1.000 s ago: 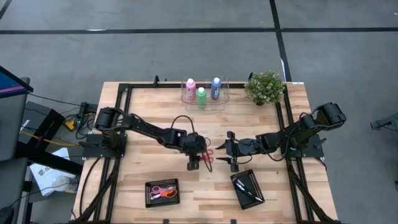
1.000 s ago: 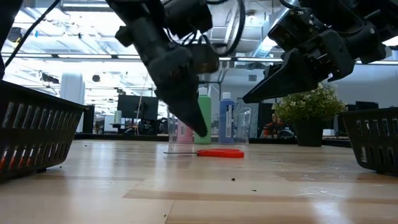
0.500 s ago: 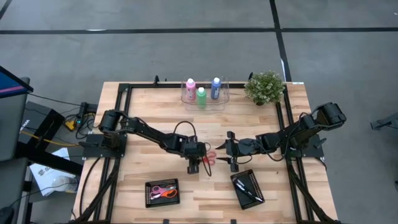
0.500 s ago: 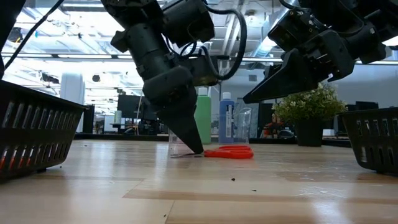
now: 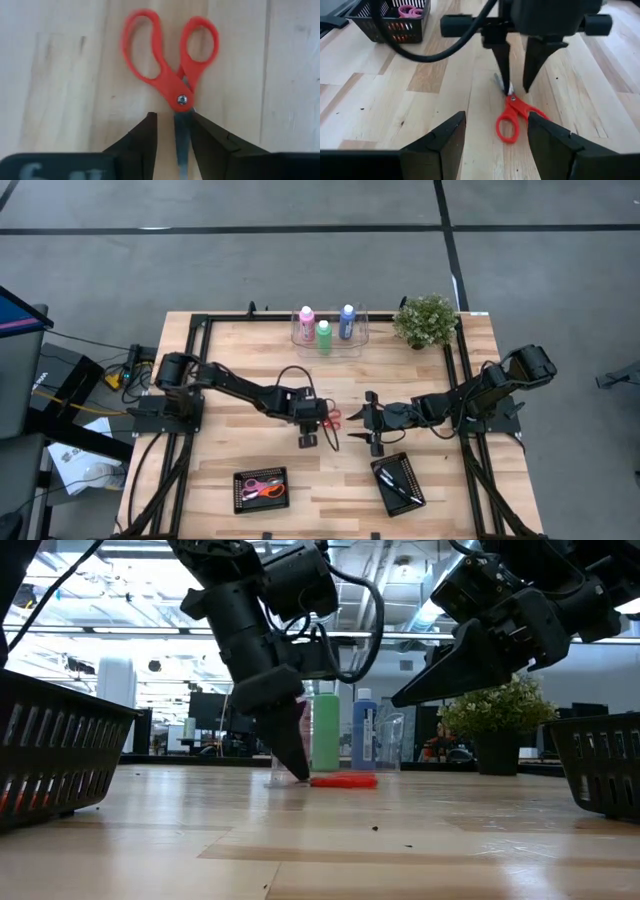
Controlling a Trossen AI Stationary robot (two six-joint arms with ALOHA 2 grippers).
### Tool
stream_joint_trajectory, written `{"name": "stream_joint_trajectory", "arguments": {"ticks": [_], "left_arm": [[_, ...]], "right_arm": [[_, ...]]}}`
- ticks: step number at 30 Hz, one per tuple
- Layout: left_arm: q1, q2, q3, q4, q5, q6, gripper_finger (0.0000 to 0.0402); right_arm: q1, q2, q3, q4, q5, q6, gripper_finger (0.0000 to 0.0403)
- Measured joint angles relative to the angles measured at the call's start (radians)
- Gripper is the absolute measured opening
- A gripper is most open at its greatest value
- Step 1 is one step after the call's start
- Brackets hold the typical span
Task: Pick & Place Paint Supplies
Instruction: Put the red scissors into the left black bin
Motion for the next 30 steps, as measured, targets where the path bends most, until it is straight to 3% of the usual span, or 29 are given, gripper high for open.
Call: {"name": "stream_joint_trajectory", "arguments": {"ticks": [6,12,30], "left_arm": [[0.0,-0.071,0.002,0.02,-0.054,-0.002,0.0144],[-0.005,-0.082,0.002,0.027,0.0,0.017,0.0176],[-0.006,0.067,0.009,0.086,0.018,0.028,0.0179]], "right_arm": [[0.0,0.0,0.0,0.005,0.0,0.0,0.0196],[0.0,0.0,0.0,0.011,0.0,0.0,0.0196],[0.0,0.0,-0.001,0.015,0.0,-0.009,0.0196]]}}
